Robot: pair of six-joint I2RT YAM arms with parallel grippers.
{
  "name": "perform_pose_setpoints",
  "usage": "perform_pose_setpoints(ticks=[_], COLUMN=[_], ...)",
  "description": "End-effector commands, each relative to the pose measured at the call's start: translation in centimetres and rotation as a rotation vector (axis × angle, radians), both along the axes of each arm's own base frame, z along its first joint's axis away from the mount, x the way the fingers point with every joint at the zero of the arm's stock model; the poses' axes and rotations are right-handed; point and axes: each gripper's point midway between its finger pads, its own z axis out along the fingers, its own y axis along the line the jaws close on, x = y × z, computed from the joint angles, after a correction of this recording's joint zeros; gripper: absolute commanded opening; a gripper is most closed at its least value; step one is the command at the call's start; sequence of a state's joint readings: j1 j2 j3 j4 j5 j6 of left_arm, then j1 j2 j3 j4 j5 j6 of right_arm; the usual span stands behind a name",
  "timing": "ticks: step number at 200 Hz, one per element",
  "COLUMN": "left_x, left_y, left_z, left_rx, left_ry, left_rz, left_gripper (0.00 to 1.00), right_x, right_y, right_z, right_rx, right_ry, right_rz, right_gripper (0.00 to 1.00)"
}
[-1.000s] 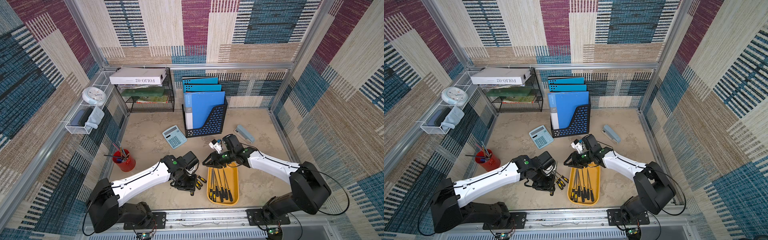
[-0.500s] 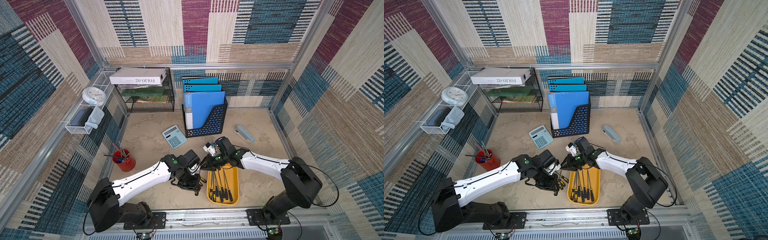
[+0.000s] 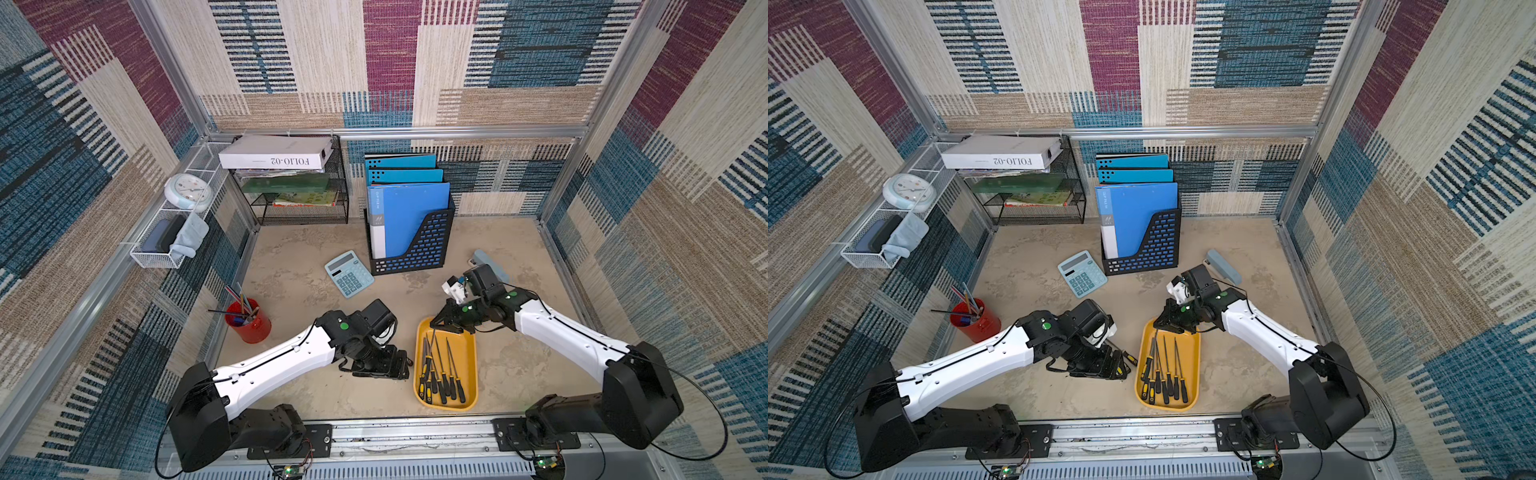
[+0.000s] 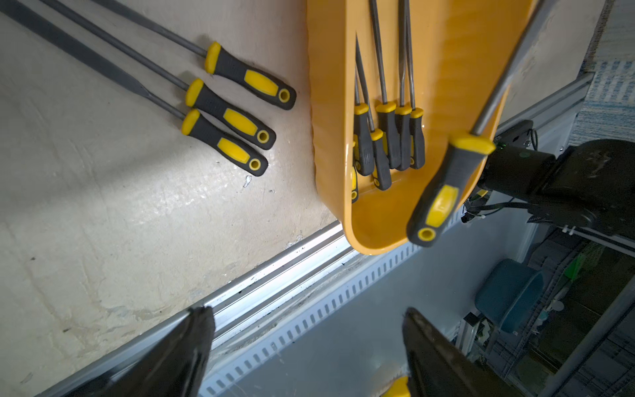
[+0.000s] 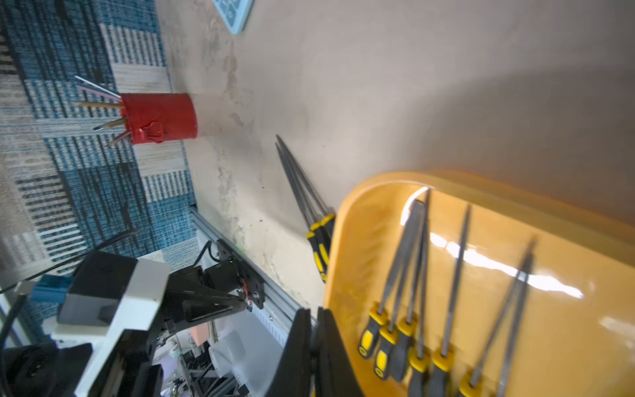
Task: Put the file tool into the storage box
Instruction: Place the file tool in the storage box.
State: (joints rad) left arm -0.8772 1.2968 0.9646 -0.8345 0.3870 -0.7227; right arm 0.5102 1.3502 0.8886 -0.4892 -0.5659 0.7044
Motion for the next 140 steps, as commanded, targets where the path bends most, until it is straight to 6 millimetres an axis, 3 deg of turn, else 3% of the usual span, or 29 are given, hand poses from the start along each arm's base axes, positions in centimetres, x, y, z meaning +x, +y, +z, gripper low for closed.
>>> perform_pose_setpoints(ticks=[1,27,89,126,140], left_x=[0.3,0.4,0.4,0.3,0.3], left_y=[0.3,0.4,1.2,1.4,1.6], left_z=[-0.6,-1.2,-2.3,-3.0,-3.4], left_rx=[0.02,0.03,0.071,0.081,0.092], left_ry=[0.0,0.011,0.014,0.029,0.034], left_rz=[0.036,0.058,0.089,0.116,0.131], left_gripper=[0.89,0.89,0.89,0.89,0.89], right_x=[-2.5,-3.4,-3.8,-4.5,-4.6], right_y=[-3.4,-4.1,-4.0,-4.2,-4.2], right_z=[-2.9,-5.2,-7.4,-8.4,-8.5], right_rx=[-0.175,-0.211,-0.209,-0.21,-0.208], right_ry=[0.062,0.099,0.121,0.141,0.141], right_rz=[0.036,0.055,0.066,0.074,0.072], right_gripper=[0.0,0.0,0.0,0.06,0.14])
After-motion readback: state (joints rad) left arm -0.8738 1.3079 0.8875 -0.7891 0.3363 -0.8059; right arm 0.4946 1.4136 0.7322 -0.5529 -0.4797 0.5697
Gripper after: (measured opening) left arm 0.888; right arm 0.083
